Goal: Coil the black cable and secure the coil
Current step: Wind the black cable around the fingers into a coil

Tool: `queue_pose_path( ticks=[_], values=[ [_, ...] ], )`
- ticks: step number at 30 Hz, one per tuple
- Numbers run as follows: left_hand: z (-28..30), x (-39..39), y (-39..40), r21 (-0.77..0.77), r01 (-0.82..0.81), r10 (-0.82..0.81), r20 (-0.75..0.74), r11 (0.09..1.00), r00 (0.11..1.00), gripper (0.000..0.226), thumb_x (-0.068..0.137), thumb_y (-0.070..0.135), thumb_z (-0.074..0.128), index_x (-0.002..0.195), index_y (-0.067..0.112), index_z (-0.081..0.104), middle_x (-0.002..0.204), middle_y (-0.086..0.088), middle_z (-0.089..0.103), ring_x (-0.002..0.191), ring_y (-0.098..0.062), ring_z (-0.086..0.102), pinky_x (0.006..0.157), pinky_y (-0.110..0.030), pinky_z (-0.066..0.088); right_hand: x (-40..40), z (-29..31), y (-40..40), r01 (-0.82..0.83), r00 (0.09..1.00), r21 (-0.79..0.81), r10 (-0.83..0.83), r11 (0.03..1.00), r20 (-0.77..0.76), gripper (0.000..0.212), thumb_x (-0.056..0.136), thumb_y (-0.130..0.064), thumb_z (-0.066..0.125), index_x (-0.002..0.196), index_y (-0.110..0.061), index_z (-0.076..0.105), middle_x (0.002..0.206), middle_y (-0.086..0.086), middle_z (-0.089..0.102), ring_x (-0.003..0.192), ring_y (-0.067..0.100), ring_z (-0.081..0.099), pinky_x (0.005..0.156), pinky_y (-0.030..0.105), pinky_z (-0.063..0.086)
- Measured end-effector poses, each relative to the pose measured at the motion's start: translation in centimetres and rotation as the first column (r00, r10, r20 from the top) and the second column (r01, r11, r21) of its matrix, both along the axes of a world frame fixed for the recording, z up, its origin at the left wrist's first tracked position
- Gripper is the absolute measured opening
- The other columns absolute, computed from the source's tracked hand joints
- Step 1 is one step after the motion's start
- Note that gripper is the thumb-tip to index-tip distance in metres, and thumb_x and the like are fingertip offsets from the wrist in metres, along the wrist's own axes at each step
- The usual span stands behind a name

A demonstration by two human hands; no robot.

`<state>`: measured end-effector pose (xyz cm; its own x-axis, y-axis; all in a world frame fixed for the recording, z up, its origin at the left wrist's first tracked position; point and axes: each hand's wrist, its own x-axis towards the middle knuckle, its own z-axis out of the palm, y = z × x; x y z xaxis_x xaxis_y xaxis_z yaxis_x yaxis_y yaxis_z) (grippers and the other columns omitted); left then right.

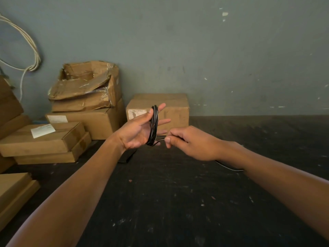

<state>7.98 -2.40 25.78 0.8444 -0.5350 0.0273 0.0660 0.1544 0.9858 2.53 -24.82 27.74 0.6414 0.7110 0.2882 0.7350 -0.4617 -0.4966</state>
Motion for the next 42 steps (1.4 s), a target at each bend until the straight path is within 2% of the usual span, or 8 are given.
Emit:
queue_pose_path(
  ticks=[4,10,12,18,22,32,36,42],
  values=[
    [-0.3,-0.2,-0.1,0.084,0.007,-0.007,0.002,0.996,1.0,0.046,0.093,0.054,0.044,0.138,0.051,0.049,0.154,-0.007,0.043,0.138,-0.033,0.044,0.109,-0.072,0.021,0.4,0.6,-1.0,0.01,0.998,-0.034,-0.012,0.999,-0.061,0.021,0.102,-0.029,0.049,0.095,-0.019,0.067,0.062,-0.008,0.049,0.05,0.001,0.043,0.049,0.016,0.036],
    [-0.6,-0.9,-0.4,0.178,0.001,0.003,-0.022,0.984,1.0,0.041,0.093,0.048,0.048,0.134,0.047,0.055,0.145,-0.003,0.051,0.126,-0.016,0.055,0.082,-0.035,0.058,1.0,2.1,-2.3,0.028,0.997,-0.114,-0.037,0.993,-0.075,0.021,0.101,-0.032,0.049,0.096,-0.022,0.066,0.068,-0.001,0.057,0.058,0.004,0.048,0.055,0.032,0.042],
    [-1.1,-1.0,-0.2,0.264,0.014,-0.005,-0.036,0.964,0.999,0.038,0.095,0.047,0.045,0.132,0.049,0.057,0.145,0.002,0.053,0.132,-0.022,0.048,0.083,-0.04,0.052,1.5,3.0,-2.7,0.052,0.999,-0.108,-0.052,0.993,-0.003,0.02,0.101,-0.027,0.05,0.093,-0.02,0.066,0.064,-0.016,0.059,0.054,-0.005,0.049,0.053,0.018,0.038],
    [-2.6,-1.6,-0.3,0.29,0.17,-0.141,-0.119,0.942,0.983,0.047,0.095,0.048,0.047,0.142,0.043,0.048,0.151,0.001,0.048,0.146,-0.033,0.028,0.112,-0.071,0.011,3.6,4.4,-3.7,0.204,0.946,-0.169,-0.149,0.964,0.289,0.022,0.101,-0.027,0.049,0.094,-0.02,0.068,0.08,-0.008,0.066,0.064,-0.01,0.053,0.064,0.032,0.038],
    [-2.3,-2.4,-1.1,0.29,0.283,-0.256,-0.129,0.914,0.958,0.048,0.094,0.049,0.046,0.142,0.046,0.046,0.155,0.001,0.043,0.147,-0.032,0.028,0.113,-0.073,0.009,3.9,4.1,-3.7,0.239,0.928,-0.086,-0.201,0.967,0.315,0.022,0.101,-0.031,0.049,0.095,-0.024,0.069,0.067,-0.028,0.053,0.064,-0.025,0.047,0.057,0.025,0.03],
    [-0.8,-4.1,-2.0,-0.004,0.534,-0.527,-0.173,0.845,0.832,0.059,0.094,0.042,0.059,0.149,0.035,0.039,0.16,-0.017,0.03,0.146,-0.044,0.025,0.11,-0.073,0.018,4.8,3.1,-3.8,0.148,0.961,0.081,-0.163,0.986,0.225,0.02,0.1,-0.025,0.053,0.098,-0.018,0.072,0.083,-0.02,0.066,0.078,-0.008,0.06,0.071,0.015,0.042],
    [-0.5,-4.4,-2.7,-0.152,0.574,-0.59,-0.102,0.805,0.801,0.054,0.1,0.039,0.05,0.151,0.032,0.036,0.159,-0.02,0.029,0.147,-0.049,0.014,0.109,-0.069,0.017,4.9,1.4,-3.8,0.116,0.988,0.18,-0.132,0.977,0.08,0.019,0.1,-0.018,0.052,0.096,-0.012,0.069,0.075,0.005,0.064,0.063,0.007,0.056,0.062,0.022,0.045],
    [-0.3,-4.4,-3.2,-0.383,0.542,-0.572,0.04,0.748,0.819,0.049,0.104,0.038,0.039,0.149,0.022,0.04,0.103,-0.013,0.069,0.126,-0.044,0.053,0.106,-0.077,0.004,3.4,-0.3,-2.6,0.088,0.99,0.332,-0.044,0.939,-0.137,0.015,0.097,-0.019,0.058,0.098,-0.02,0.072,0.088,-0.003,0.068,0.081,0.009,0.063,0.074,0.023,0.052]
  ],
)
